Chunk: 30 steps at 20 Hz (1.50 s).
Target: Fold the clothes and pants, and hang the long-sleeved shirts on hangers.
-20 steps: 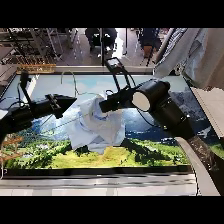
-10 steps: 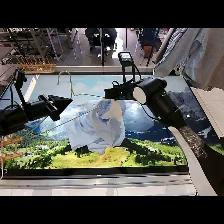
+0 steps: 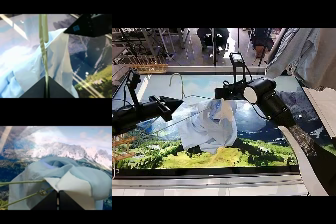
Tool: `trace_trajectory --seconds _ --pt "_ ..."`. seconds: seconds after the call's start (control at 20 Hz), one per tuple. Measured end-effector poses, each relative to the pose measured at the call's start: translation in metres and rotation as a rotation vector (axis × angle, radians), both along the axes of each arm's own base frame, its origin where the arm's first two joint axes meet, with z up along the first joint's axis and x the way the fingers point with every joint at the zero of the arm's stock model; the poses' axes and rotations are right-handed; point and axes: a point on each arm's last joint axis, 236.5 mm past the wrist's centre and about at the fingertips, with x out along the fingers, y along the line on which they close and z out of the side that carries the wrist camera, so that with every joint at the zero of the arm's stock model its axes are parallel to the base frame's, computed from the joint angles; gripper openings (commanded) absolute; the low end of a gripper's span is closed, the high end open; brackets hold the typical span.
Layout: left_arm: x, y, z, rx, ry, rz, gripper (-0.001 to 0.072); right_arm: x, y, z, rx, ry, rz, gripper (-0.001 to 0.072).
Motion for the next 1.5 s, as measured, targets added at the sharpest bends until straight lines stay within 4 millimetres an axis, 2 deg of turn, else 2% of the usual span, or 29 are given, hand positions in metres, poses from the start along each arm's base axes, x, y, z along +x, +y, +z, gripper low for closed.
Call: trace_trajectory --seconds 0.15,0.5,0.7,0.95,1.2,1.3,1.4,1.45,1.5 --pt "0.004 -0.004 0.0 0.006 -0.01 0.018 0.0008 -0.008 0.015 0.006 0.041 0.009 0.032 0.0021" --pt "0.011 -0.04 -0.008 -0.021 -0.009 -0.011 0.0008 -0.042 0.048 0.04 0.05 -0.016 0.167 0.0021" --pt "0.019 -0.045 0.001 -0.094 -0.028 -0.011 0.0009 -0.084 0.059 0.043 -0.042 0.02 0.317 0.0021" --pt "0.035 -0.035 0.018 -0.298 -0.036 -0.035 0.0009 -0.141 0.057 0.056 -0.178 -0.003 0.54 0.0021" --pt "0.03 -0.039 0.03 -0.457 -0.065 -0.163 0.0009 -0.185 0.056 0.06 -0.286 -0.056 0.819 0.0035" --pt "0.023 -0.043 0.032 -0.497 -0.069 -0.221 0.0009 -0.193 0.054 0.059 -0.315 -0.071 0.884 0.0407" --pt "0.017 -0.045 0.033 -0.52 -0.074 -0.266 0.001 -0.19 0.045 0.06 -0.37 -0.099 0.895 0.052" --pt "0.014 -0.046 0.034 -0.528 -0.078 -0.284 0.001 -0.18 0.034 0.062 -0.428 -0.129 0.872 0.0532" --pt "0.01 -0.047 0.035 -0.535 -0.085 -0.305 0.0009 -0.167 0.02 0.065 -0.492 -0.165 0.838 0.0594"
